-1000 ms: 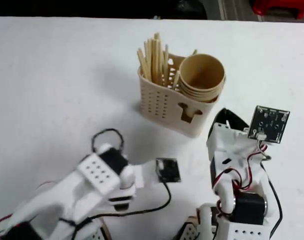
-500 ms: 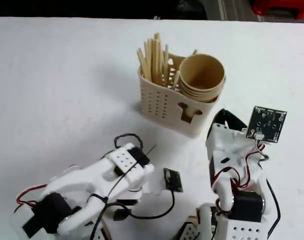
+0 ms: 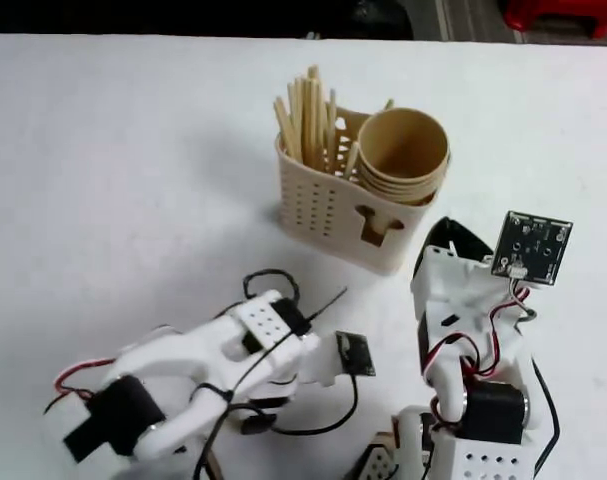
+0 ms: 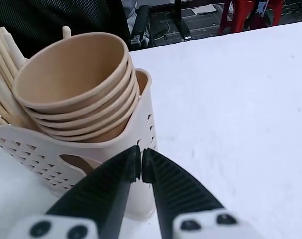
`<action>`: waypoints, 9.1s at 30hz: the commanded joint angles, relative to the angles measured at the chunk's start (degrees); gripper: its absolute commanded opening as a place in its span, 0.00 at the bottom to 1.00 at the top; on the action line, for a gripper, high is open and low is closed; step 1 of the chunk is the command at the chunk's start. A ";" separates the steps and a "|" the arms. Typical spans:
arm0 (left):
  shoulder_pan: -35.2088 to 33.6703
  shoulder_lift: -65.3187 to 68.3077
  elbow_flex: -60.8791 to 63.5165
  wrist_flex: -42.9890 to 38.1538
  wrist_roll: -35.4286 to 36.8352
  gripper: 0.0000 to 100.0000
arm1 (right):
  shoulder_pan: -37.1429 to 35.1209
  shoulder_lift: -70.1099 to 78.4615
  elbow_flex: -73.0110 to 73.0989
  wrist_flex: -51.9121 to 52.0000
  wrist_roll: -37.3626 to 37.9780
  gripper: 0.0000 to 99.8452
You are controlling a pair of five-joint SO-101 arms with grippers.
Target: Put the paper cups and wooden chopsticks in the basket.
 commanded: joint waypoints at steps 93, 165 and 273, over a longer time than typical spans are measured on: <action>-23.25 8.40 -114.29 1.41 29.80 0.02 | 0.31 -0.66 -0.18 -0.92 2.20 0.02; -44.26 -75.03 -6.95 -17.58 24.53 0.02 | -8.48 -1.10 3.34 -1.01 2.02 0.02; -47.96 -98.86 44.75 -1.76 24.26 0.02 | -20.53 -18.51 37.36 14.73 13.71 0.02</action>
